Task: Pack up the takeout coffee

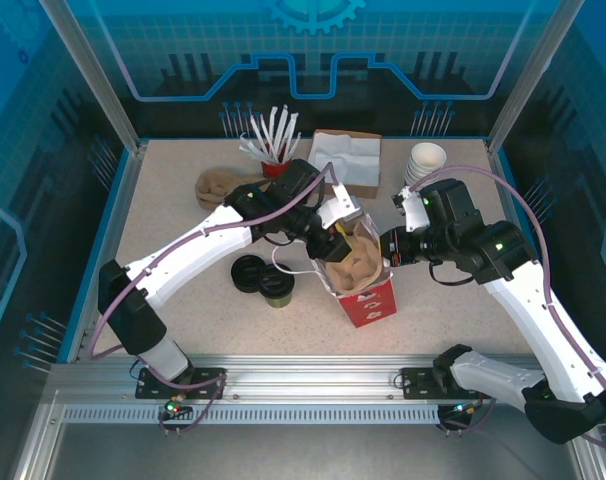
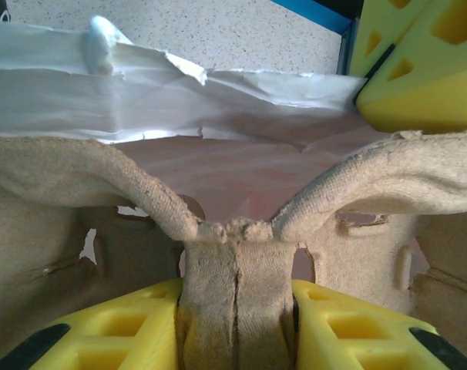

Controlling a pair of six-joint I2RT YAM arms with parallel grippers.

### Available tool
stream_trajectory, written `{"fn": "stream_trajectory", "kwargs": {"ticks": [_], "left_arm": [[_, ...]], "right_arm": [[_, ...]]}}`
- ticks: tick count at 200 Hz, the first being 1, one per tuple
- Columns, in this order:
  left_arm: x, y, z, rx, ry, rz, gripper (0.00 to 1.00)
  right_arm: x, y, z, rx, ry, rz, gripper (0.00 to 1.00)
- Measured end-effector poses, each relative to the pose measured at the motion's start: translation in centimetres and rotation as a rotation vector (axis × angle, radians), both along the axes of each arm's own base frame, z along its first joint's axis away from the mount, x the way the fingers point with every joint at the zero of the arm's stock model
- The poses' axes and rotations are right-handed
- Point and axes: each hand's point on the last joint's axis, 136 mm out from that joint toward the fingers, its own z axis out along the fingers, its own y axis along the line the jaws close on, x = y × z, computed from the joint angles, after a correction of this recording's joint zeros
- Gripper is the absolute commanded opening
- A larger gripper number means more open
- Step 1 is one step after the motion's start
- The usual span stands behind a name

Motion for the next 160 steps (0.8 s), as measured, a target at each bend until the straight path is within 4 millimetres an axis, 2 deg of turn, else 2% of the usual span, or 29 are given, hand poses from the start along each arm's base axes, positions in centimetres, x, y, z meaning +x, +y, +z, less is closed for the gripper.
{"fn": "stream_trajectory", "kwargs": {"ticks": [70,134,160], "left_arm": [[0.1,-0.1,-2.8,0.125,-0.051,0.005,0.35],[0.4,-0.6,-2.9,0.127,-0.1,-0.001,0.33],[0.7,-0.7,-4.3,0.13,-0.128,-0.02,0.32]], "right_arm": [[-0.1,0.5,0.1,0.038,0.021,-0.009,0.0],[-0.2,0.4,-0.4,0.049,0.042,-0.03,0.0],[-0.2,0.3,-0.6,0.05,0.048,-0.041,0.0]]}}
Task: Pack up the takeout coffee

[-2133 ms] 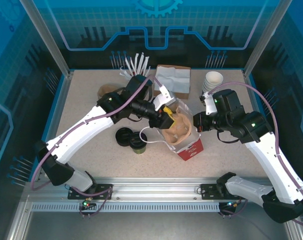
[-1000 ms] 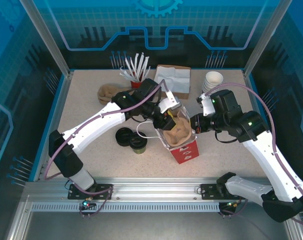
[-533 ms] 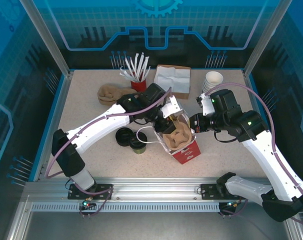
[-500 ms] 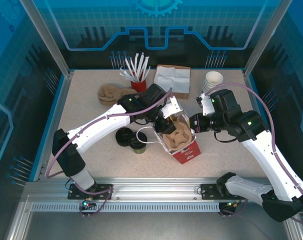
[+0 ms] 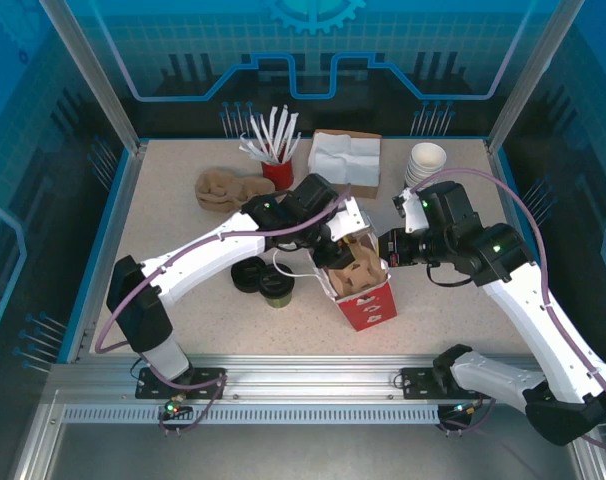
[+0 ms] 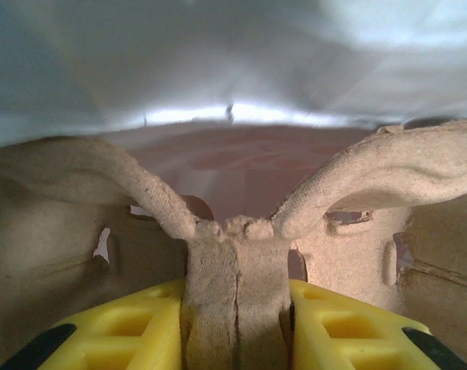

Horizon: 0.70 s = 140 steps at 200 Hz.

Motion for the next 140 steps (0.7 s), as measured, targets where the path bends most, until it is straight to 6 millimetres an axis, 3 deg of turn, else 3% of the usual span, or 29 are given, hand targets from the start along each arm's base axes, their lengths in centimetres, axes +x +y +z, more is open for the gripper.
{"fn": "stream_trajectory", "kwargs": {"ticks": [83,140], "left_arm": [[0.5,-0.3,-2.6,0.052,-0.024,-0.05,0.33],[0.2,-0.7,-2.7,0.052,-0.044,-0.081,0.33]], "right_arm": [[0.0,-0.1,0.1,0.017,-0.004,-0.023,0.0],[0.1,-0.6,0.2,0.009,-0.015,-0.055,0.0]]}}
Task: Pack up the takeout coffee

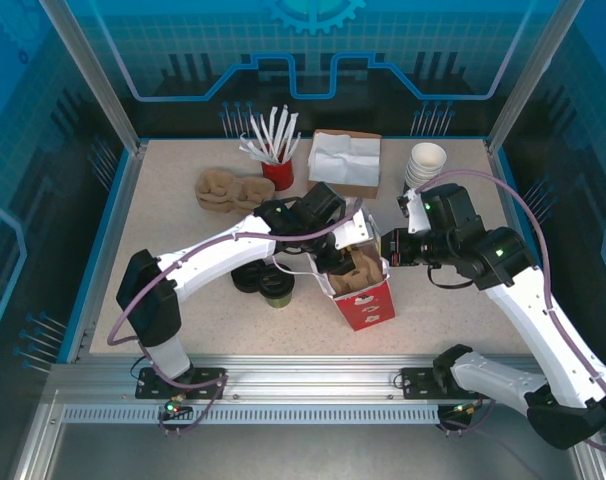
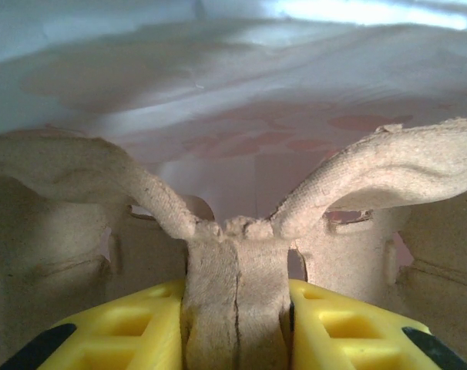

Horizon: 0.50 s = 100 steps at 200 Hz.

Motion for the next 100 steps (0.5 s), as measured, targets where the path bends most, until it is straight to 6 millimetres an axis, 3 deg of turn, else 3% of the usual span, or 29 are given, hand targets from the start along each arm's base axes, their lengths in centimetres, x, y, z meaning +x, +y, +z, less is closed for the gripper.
{"fn": "stream_trajectory", "kwargs": {"ticks": [100], "left_arm": [[-0.4,-0.4,-1.4,0.025,0.01,-0.02,0.33]], "right_arm": [[0.0,-0.8,0.0,-0.005,-0.016,-0.047,0.0]]}}
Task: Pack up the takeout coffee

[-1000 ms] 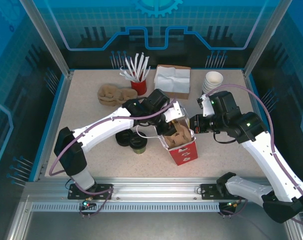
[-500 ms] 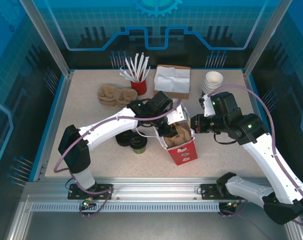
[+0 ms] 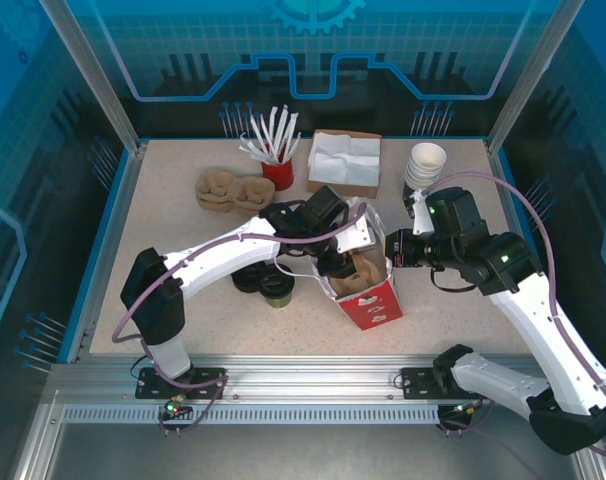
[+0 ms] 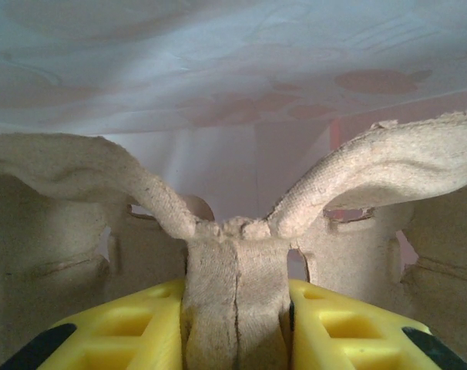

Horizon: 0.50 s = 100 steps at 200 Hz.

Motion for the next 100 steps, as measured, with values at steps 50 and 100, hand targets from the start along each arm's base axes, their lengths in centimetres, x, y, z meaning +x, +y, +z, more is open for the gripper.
{"fn": "stream_trajectory", "kwargs": {"ticks": [50,100], "left_arm": [[-0.1,-0.8,-0.6,0.011,0.001,-0.019,0.33],[-0.1,-1.2,-1.6,0.025,0.011,-0.027,0.34]], "right_arm": [[0.0,0.2,-0.4,0.007,0.012,-0.006,0.0],[0.1,0.2,-0.4,0.009,0.014,-0.008,0.0]]}}
